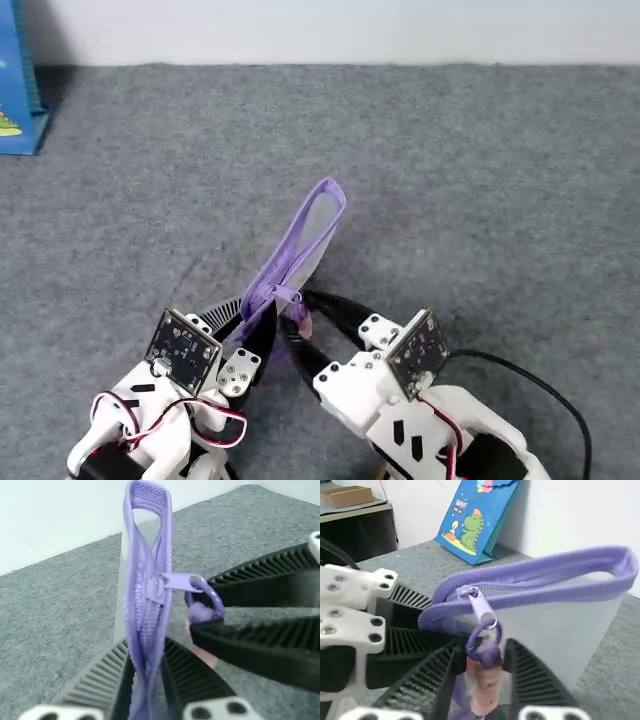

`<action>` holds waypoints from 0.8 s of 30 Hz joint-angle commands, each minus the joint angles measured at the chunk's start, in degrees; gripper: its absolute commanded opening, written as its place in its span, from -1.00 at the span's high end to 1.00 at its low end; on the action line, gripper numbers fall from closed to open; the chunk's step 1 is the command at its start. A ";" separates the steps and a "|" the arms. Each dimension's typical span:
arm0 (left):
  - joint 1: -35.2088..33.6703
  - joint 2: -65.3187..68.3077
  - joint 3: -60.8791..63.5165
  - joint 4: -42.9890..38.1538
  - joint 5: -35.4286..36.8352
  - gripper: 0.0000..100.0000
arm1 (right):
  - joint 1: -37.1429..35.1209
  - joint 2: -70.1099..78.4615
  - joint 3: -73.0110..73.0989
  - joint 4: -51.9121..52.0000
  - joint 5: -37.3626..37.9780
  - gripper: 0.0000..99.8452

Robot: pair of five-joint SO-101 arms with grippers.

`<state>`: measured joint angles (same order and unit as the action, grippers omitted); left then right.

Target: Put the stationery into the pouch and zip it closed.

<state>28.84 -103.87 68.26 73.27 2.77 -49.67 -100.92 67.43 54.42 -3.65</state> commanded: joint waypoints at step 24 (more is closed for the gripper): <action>-0.18 -0.35 1.45 1.49 0.70 0.98 | 24.84 2.68 1.67 -19.91 12.66 0.99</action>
<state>28.92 -103.87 68.35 73.27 2.77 -29.45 -99.69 69.01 38.95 7.16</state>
